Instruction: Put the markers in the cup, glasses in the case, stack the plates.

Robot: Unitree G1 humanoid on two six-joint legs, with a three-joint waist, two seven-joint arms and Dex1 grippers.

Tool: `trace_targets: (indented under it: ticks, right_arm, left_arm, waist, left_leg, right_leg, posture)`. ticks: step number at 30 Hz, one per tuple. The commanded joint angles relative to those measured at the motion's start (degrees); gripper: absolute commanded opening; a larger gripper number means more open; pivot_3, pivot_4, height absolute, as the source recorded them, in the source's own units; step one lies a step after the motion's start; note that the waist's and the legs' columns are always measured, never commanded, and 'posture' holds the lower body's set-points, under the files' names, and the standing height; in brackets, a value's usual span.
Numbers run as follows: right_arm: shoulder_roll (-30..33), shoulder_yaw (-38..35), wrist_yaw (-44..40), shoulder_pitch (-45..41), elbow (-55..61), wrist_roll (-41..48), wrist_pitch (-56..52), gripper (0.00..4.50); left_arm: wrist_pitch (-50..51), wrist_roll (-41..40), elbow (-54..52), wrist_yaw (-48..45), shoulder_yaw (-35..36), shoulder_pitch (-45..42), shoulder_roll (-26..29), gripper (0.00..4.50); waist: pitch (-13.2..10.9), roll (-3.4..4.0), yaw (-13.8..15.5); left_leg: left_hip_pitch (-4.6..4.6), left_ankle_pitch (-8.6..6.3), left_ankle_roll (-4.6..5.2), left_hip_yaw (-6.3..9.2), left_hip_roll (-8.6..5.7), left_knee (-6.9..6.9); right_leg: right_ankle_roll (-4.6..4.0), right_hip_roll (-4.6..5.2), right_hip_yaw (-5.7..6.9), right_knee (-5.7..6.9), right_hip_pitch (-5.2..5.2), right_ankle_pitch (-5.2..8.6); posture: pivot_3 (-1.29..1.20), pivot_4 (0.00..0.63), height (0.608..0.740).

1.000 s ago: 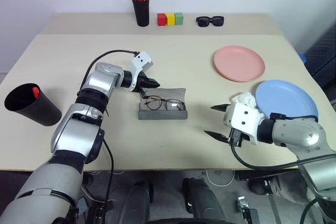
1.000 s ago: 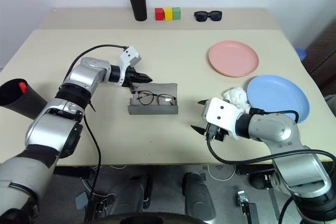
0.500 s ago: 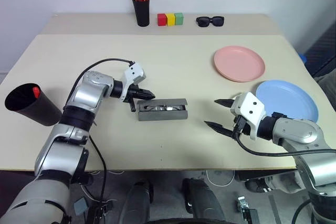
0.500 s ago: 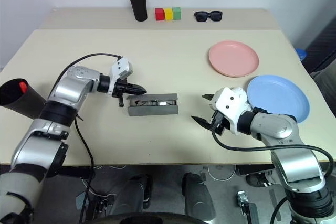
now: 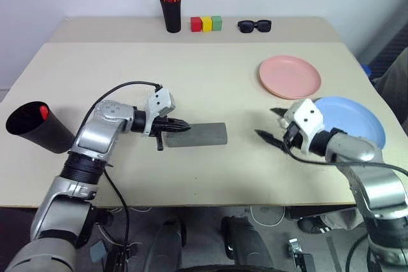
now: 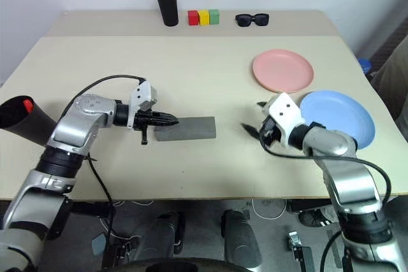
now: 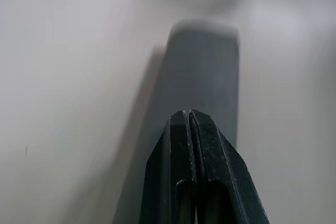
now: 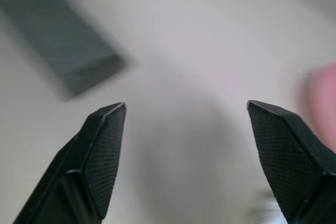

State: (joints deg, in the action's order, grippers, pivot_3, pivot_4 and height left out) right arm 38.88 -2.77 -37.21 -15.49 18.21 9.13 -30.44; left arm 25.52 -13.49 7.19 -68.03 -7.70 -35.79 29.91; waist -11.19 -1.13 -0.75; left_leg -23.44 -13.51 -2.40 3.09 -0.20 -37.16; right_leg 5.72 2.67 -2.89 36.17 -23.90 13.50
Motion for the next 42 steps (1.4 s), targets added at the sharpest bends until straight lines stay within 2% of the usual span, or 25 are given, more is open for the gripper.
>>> trace_targets:
  ticks: [1,7,15,18,20,23,24,29,32,35,39,42]
  right_arm:
    - [0.56,3.39,4.35,-5.66,-8.33,-7.15,3.69,3.73]
    - [-0.14,11.71,9.38,-19.4,-33.43,-18.7,13.0,3.73]
    - [-4.37,14.97,14.05,-33.91,-65.69,-23.77,26.59,3.73]
    - [-5.21,15.47,14.82,-36.65,-72.81,-24.77,30.51,2.85]
    - [-5.42,15.84,14.85,-37.83,-75.61,-25.46,32.54,1.96]
    - [-5.54,15.98,14.86,-38.67,-77.73,-26.11,35.21,0.31]
    - [-5.46,16.07,15.09,-38.68,-77.79,-26.43,36.14,0.04]
    - [-4.08,16.38,16.91,-37.76,-74.29,-28.67,39.67,0.04]
    - [-0.5,15.72,15.53,-33.97,-63.99,-29.65,41.2,0.04]
    - [3.9,10.83,10.99,-25.86,-47.92,-25.83,35.93,0.04]
    - [10.79,0.33,3.18,-8.28,-23.76,-19.1,25.29,0.04]
    - [14.88,-7.54,-0.37,5.15,-12.8,-17.67,19.9,0.04]
  left_arm:
    - [0.33,-7.59,-10.55,2.17,5.29,4.04,-1.83,0.03]
    - [5.58,-15.5,-24.51,7.68,6.68,13.11,-4.4,0.03]
    - [8.52,-19.79,-32.35,14.05,7.43,18.66,-4.26,0.03]
    - [8.41,-20.19,-33.57,15.32,7.35,19.9,-3.81,0.0]
    - [8.31,-20.49,-34.1,16.14,7.34,20.4,-3.64,0.0]
    - [8.09,-20.86,-34.6,17.02,7.17,20.84,-3.52,0.0]
    - [8.02,-20.91,-34.71,17.24,7.05,20.95,-3.61,0.0]
    - [7.04,-20.36,-34.58,17.59,5.99,21.14,-3.85,0.0]
    - [6.52,-20.14,-34.46,17.83,5.3,20.51,-4.3,0.0]
    - [6.37,-20.68,-34.05,17.68,4.55,19.77,-4.88,0.0]
    - [5.57,-20.33,-32.68,15.9,2.05,19.06,-5.22,0.0]
    - [4.57,-19.89,-30.65,14.04,0.32,18.07,-5.5,0.0]
  waist:
    - [0.0,0.0,-0.08]
    - [-0.01,0.04,-0.35]
    - [-0.01,0.04,-0.43]
    - [-0.01,0.05,-0.45]
    - [-0.01,0.05,-0.44]
    - [-0.01,0.05,-0.43]
    - [-0.01,0.05,-0.48]
    - [-0.02,0.06,-0.65]
    - [-0.06,0.13,-0.5]
    - [-0.05,0.13,0.01]
    - [-0.04,0.16,0.66]
    - [-0.01,0.21,0.73]
  left_leg:
    - [0.0,0.0,0.0,0.0,0.0,0.01]
    - [0.04,0.0,0.0,-0.07,0.01,0.06]
    - [0.06,0.01,-0.01,-0.08,-0.01,0.06]
    - [0.08,0.01,-0.01,-0.08,-0.02,0.06]
    - [0.09,0.01,-0.01,-0.06,-0.02,0.05]
    - [0.09,0.01,-0.01,-0.06,-0.03,0.05]
    - [0.09,0.01,-0.01,-0.05,-0.03,0.05]
    - [0.1,0.01,-0.02,-0.04,-0.03,0.06]
    - [0.08,0.01,-0.02,-0.04,-0.03,0.08]
    - [0.07,0.01,-0.02,-0.01,-0.05,0.07]
    - [0.07,0.01,-0.01,0.11,-0.07,0.06]
    - [0.12,-0.01,0.01,0.09,-0.08,0.04]
  right_leg:
    - [0.0,0.0,0.0,-0.01,0.0,0.0]
    - [0.17,0.0,-0.05,0.01,-0.03,-0.11]
    - [0.16,-0.03,-0.07,0.0,0.0,-0.13]
    - [0.14,-0.03,-0.08,-0.01,0.03,-0.13]
    - [0.14,-0.03,-0.07,-0.01,0.06,-0.13]
    - [0.14,-0.03,-0.08,-0.03,0.08,-0.13]
    - [0.14,-0.03,-0.07,-0.02,0.08,-0.13]
    - [0.14,-0.05,-0.07,-0.02,0.07,-0.13]
    - [0.15,-0.04,-0.08,-0.02,0.05,-0.13]
    - [0.15,-0.03,-0.07,-0.03,0.06,-0.13]
    - [0.15,0.0,0.01,-0.08,0.18,-0.11]
    - [-0.05,0.01,0.01,-0.11,0.26,0.03]
  posture:
    - [0.0,0.15,0.74]
    - [0.0,0.15,0.74]
    - [0.0,0.15,0.74]
    - [0.0,0.15,0.74]
    - [0.0,0.15,0.74]
    - [0.0,0.15,0.74]
    - [0.0,0.15,0.74]
    - [0.0,0.15,0.74]
    - [0.0,0.15,0.74]
    - [0.0,0.15,0.74]
    - [0.0,0.15,0.74]
    - [0.0,0.15,0.74]
